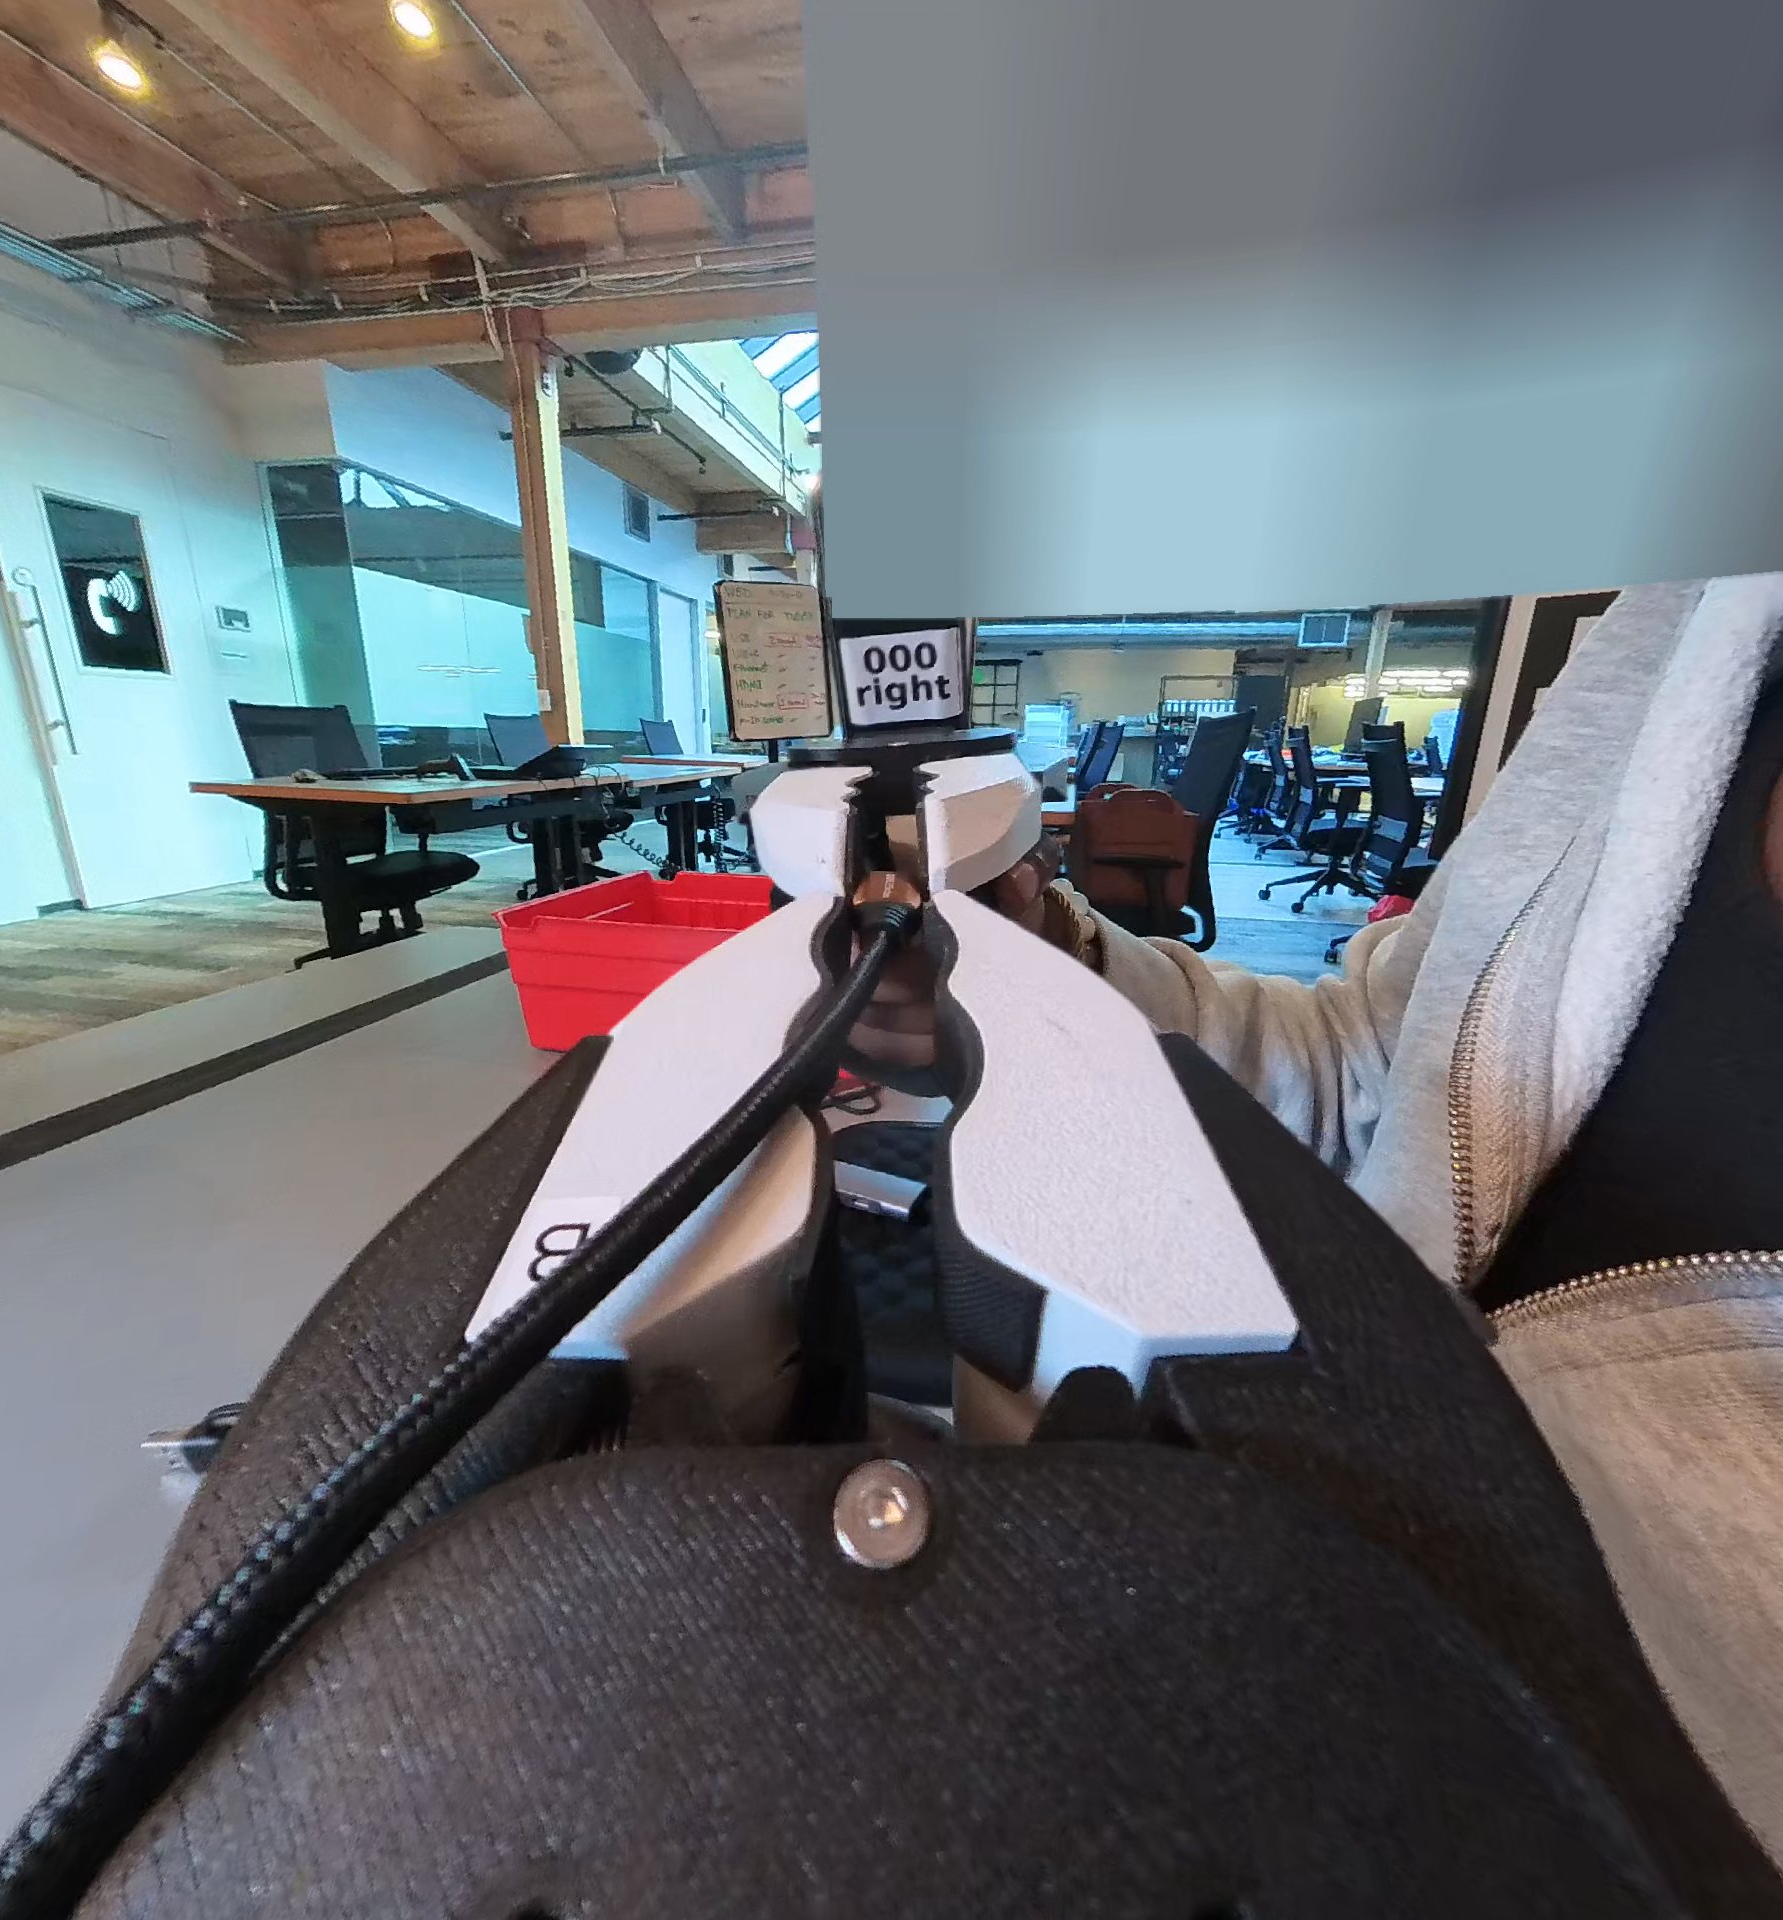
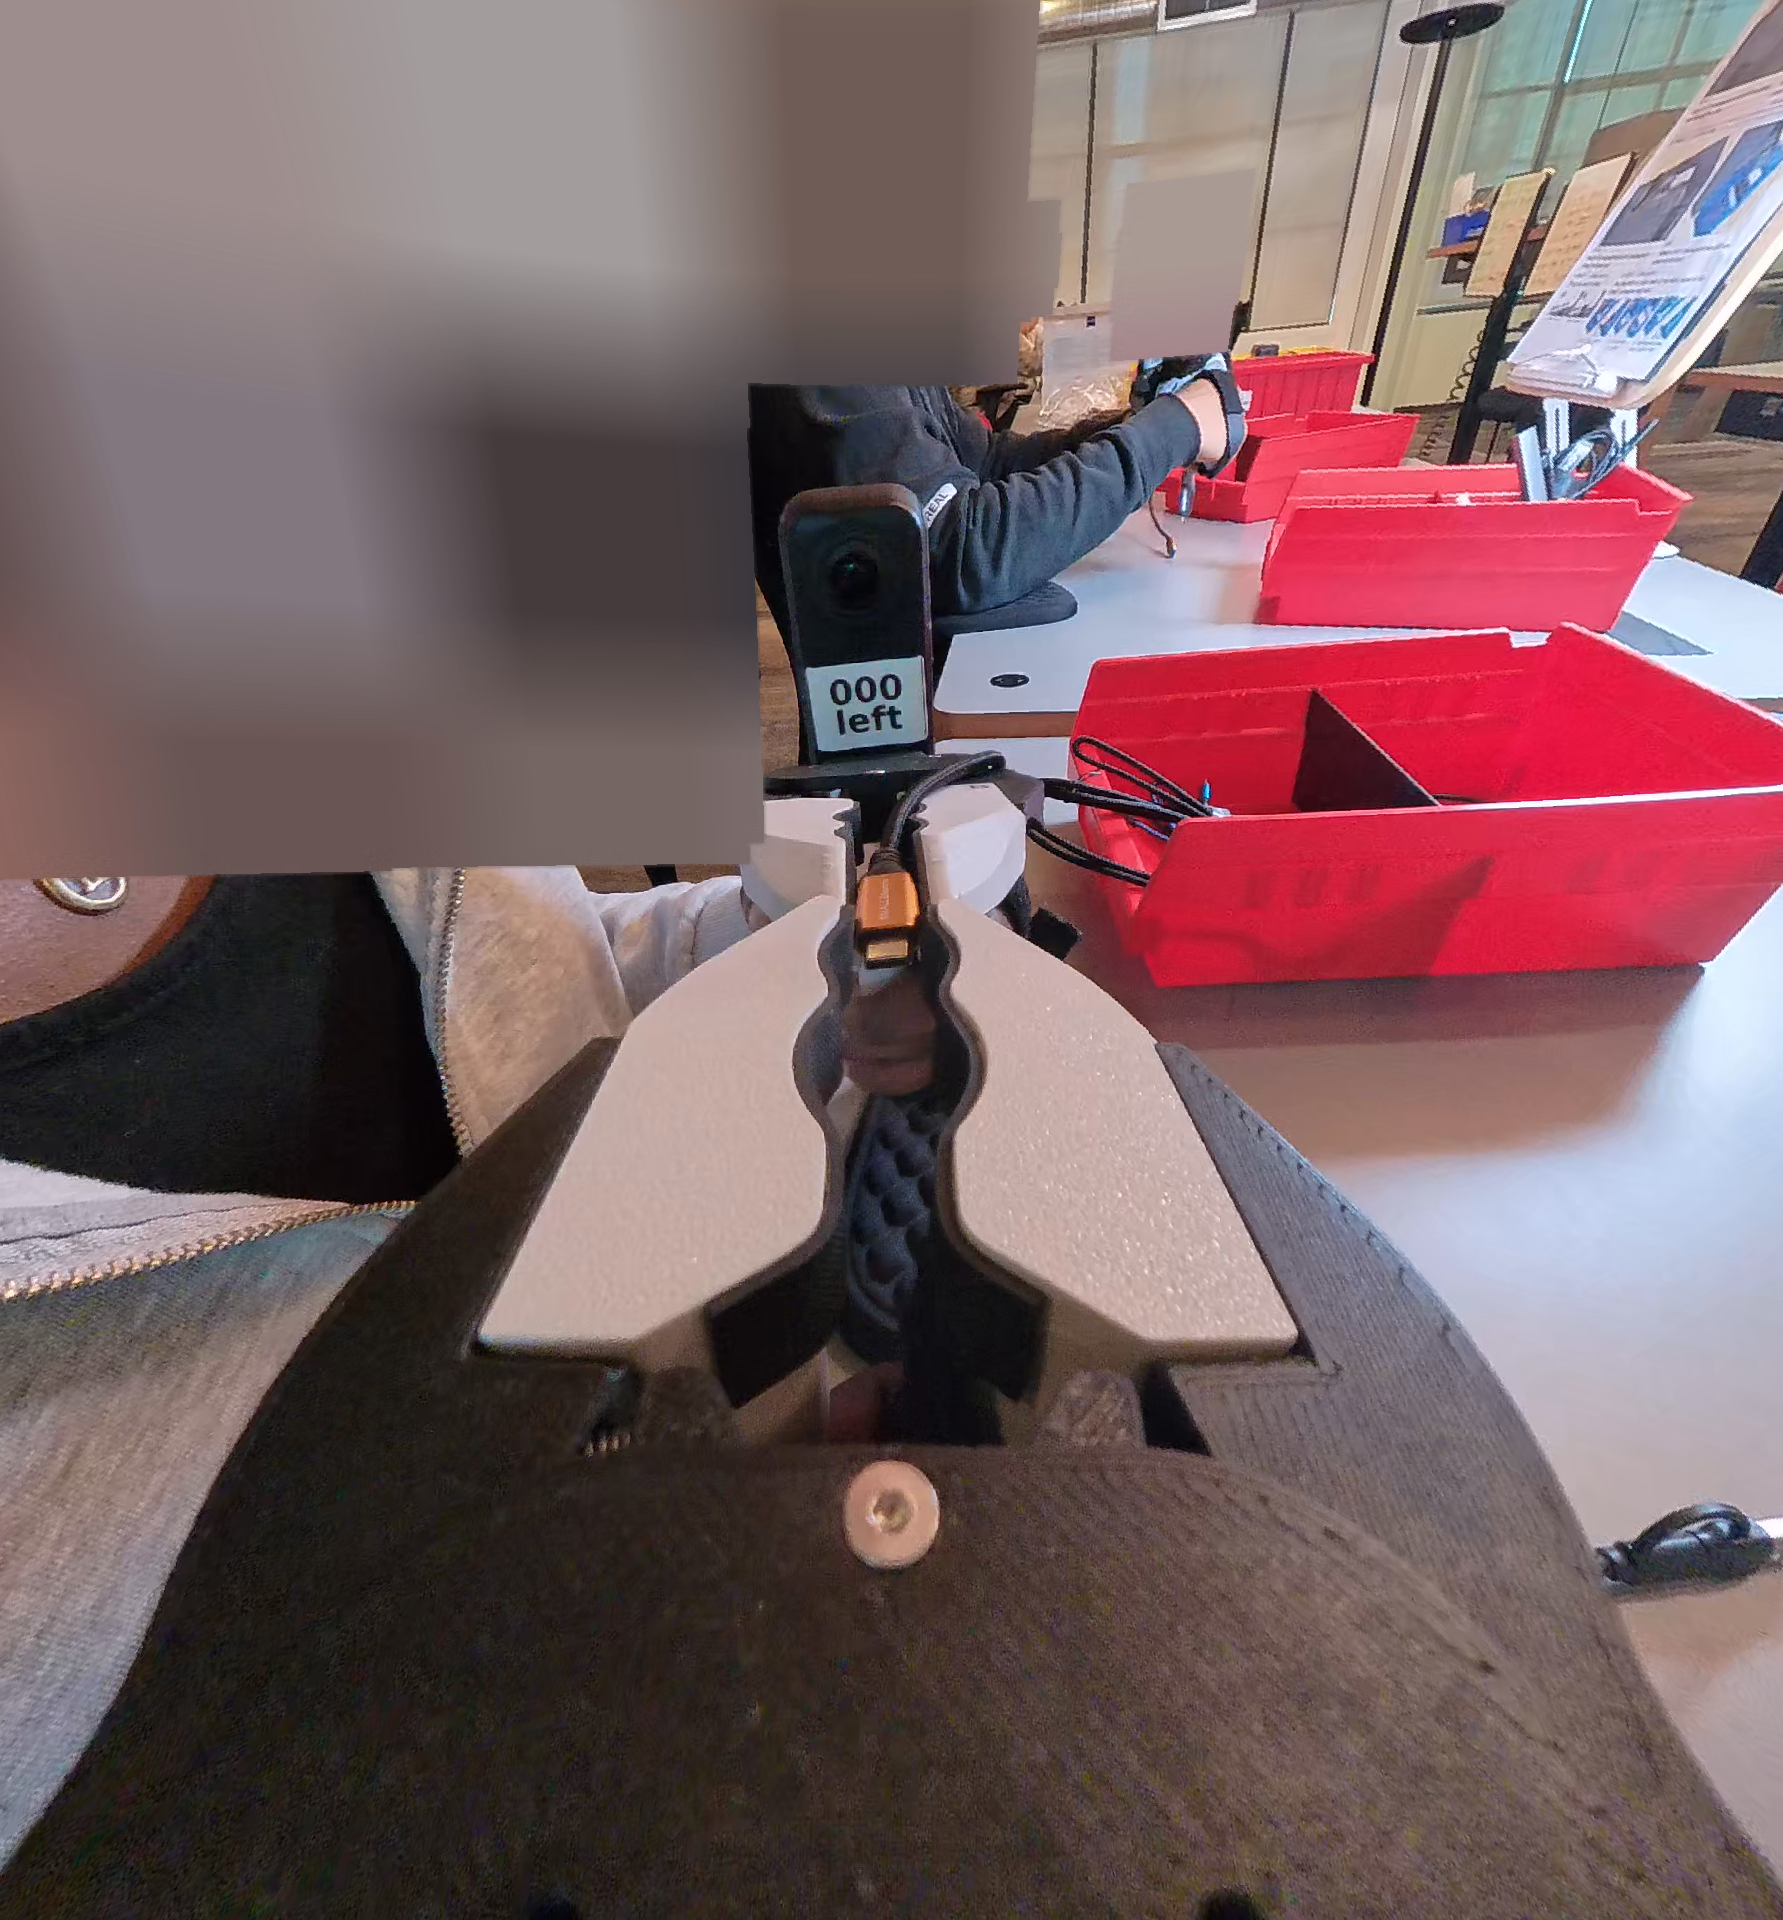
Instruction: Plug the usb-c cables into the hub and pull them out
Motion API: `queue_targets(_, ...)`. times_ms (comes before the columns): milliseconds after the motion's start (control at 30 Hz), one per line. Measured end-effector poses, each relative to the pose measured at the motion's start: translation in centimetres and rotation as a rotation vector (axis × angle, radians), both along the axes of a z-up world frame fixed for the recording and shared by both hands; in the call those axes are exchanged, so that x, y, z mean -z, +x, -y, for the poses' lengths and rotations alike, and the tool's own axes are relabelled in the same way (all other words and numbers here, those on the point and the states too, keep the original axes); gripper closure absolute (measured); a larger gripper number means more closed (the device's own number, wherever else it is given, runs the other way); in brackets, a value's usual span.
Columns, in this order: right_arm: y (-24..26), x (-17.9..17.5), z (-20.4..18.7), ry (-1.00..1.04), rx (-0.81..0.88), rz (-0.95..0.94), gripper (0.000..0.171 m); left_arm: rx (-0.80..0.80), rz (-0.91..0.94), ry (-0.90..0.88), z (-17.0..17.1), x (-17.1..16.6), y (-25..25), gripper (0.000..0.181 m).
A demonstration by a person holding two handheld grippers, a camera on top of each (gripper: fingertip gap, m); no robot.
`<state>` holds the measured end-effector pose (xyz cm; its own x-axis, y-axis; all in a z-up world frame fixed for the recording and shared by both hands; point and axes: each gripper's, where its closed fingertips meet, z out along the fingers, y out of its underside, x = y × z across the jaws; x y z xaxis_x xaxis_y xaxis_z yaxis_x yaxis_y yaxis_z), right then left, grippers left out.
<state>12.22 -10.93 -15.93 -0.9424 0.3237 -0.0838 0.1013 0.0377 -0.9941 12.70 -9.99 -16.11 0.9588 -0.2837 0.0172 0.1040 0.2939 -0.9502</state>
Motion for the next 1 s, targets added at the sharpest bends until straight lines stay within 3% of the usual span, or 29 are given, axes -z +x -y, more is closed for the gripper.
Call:
queue_targets(233,0.2,0.1,-0.5,0.006,0.004,0.040,0.159,-0.016,-0.021,0.013,-0.4,0.1,0.2,0.168)
queue_targets(267,0.1,-0.2,-1.1,-0.007,0.036,0.054,0.149,-0.026,-0.036,0.012,-0.5,0.2,0.2,0.168)
queue_targets(333,-0.2,-1.2,-3.6,-0.048,0.128,0.082,0.129,-0.044,-0.042,-0.017,-0.6,0.8,-0.1,0.168)
queue_targets(400,-1.0,-1.4,-7.7,-0.056,0.298,0.130,0.130,-0.062,-0.041,-0.074,-1.1,2.0,-0.5,0.168)
queue_targets(467,-1.2,0.3,-12.0,0.011,0.451,0.218,0.131,-0.076,-0.049,-0.091,-1.5,2.9,-0.6,0.168)
queue_targets(600,0.4,7.3,-18.0,0.182,0.674,0.556,0.132,-0.085,-0.032,-0.087,-2.0,3.7,-0.9,0.168)
queue_targets(767,3.6,14.8,-20.0,0.238,0.781,0.844,0.128,-0.078,-0.020,-0.092,-2.6,4.7,-1.1,0.168)
queue_targets(1000,0.8,17.9,-20.7,0.058,0.817,0.940,0.124,-0.047,0.033,-0.045,-2.3,4.4,-1.3,0.168)
